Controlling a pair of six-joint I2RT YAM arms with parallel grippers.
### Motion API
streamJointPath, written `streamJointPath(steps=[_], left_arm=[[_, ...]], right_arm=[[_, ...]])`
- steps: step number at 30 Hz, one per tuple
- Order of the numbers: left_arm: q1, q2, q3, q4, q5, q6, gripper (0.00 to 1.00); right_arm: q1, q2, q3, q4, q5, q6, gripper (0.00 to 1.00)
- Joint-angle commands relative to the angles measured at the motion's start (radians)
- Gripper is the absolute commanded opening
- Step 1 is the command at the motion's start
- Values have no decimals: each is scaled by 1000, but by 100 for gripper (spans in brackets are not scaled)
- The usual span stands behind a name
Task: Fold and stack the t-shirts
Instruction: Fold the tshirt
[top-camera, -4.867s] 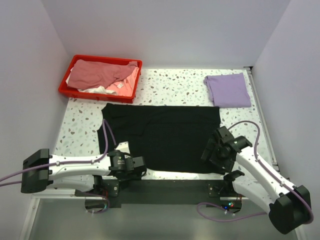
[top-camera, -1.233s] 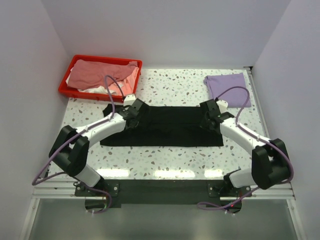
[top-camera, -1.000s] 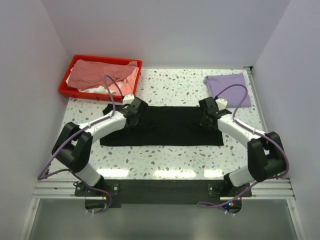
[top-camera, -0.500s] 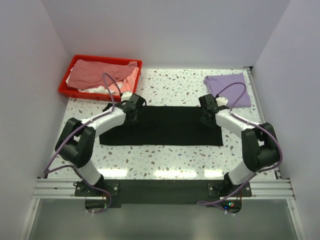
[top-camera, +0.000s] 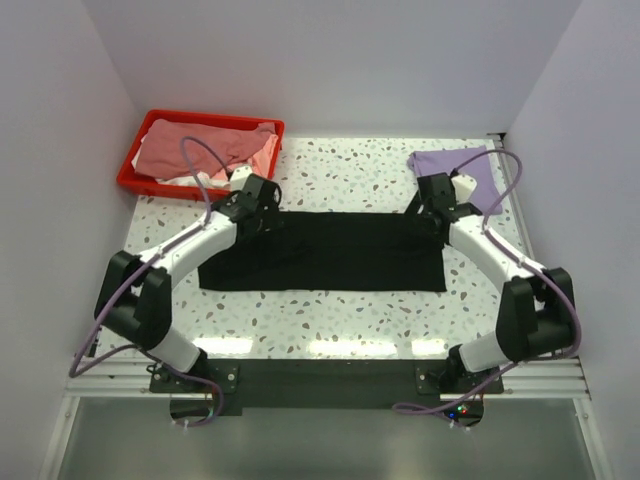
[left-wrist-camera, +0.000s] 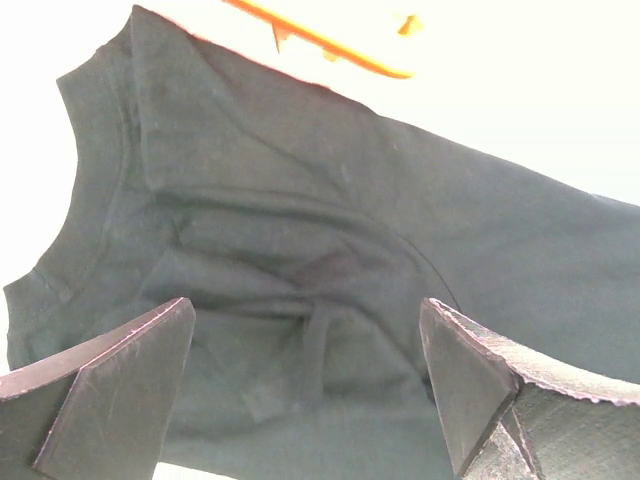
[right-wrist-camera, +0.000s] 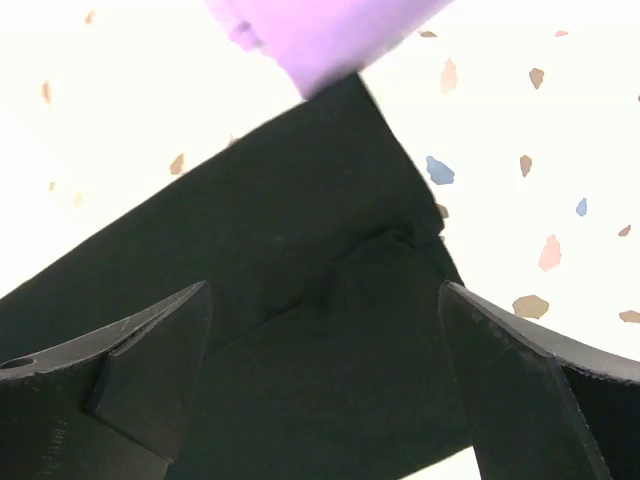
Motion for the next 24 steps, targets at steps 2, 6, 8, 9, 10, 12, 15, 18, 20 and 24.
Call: streamJointPath(steps=[2, 6, 8, 9, 10, 12, 15, 18, 20, 24], left_arm=[[2, -129, -101, 54, 121, -23, 100], [-12, -247, -273, 172, 239, -29, 100], [-16, -272, -322, 209, 275, -25, 100], [-16, -282, -354, 214, 273, -37, 100], [-16, -286, -365, 212, 270, -40, 100], [-16, -286, -390, 208, 250, -55, 100], [-16, -283, -405, 206, 230, -60, 100], [-16, -267, -412, 220, 230, -58, 100], [-15, -253, -419, 212, 215, -63, 100], [-7, -244, -456, 253, 154, -66, 100]], right_arm=[[2, -121, -59, 52, -102, -73, 99], [2, -159, -116, 56, -171, -118, 99], [1, -162, -139, 49, -177, -124, 99], [1, -164, -145, 46, -177, -130, 99], [2, -164, -148, 40, -176, -133, 99], [2, -167, -159, 33, -180, -144, 99], [1, -181, -165, 38, -193, -158, 99], [2, -191, -174, 38, -193, -167, 99], [2, -194, -182, 50, -202, -173, 99], [2, -187, -212, 130, -344, -225, 99]])
